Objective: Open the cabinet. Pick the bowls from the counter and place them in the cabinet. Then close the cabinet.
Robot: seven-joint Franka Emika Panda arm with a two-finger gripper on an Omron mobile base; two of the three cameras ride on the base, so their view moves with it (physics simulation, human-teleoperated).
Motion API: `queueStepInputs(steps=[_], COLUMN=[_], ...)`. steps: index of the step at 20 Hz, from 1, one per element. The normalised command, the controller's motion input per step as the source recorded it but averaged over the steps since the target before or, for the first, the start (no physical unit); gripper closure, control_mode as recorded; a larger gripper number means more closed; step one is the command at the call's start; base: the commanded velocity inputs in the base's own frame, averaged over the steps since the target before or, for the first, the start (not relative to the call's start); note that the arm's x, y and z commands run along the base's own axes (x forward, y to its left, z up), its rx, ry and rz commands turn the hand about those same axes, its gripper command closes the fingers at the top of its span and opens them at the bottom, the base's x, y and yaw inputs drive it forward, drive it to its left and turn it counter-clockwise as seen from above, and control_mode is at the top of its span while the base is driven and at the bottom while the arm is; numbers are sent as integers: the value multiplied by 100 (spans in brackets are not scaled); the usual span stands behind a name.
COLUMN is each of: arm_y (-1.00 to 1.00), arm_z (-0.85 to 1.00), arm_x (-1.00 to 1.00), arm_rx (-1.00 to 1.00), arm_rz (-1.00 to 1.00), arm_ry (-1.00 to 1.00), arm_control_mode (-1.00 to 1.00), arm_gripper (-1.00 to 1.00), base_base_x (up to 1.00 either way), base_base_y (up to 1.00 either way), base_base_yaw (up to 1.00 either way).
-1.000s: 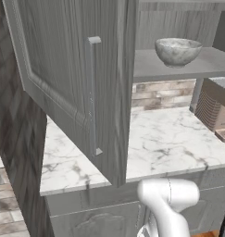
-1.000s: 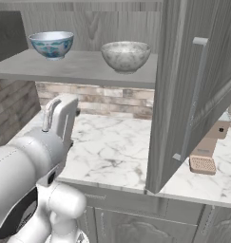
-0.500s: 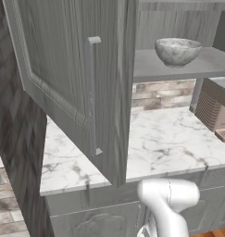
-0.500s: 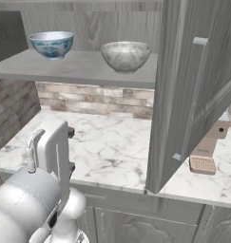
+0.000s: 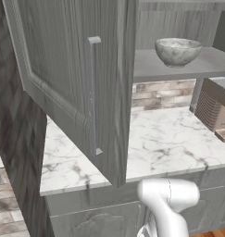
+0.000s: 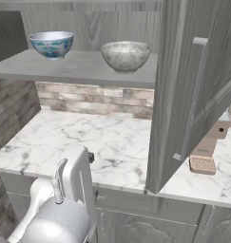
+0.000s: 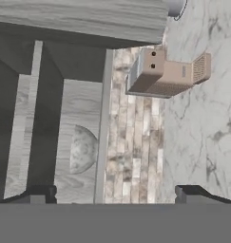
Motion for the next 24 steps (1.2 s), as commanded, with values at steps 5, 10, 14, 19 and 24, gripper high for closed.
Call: queueStepInputs(steps=[5, 10, 14, 19, 24], arm_y=[-24, -24, -14, -36, -47], arm_z=[-8, 0, 0, 3, 0], arm_x=[-11, -9, -24, -21, -21], arm_rx=[-7, -6, -5, 0, 0], arm_rz=[0, 0, 0, 0, 0], arm_ry=[-2, 0, 0, 0, 0], arm_control_mode=[-100, -100, -100, -100, -100], arm_gripper=[-100, -100, -100, -100, -100], base_base_x=[0, 0, 0, 0, 0], base_base_y=[0, 0, 0, 0, 0], base_base_yaw=[0, 0, 0, 0, 0])
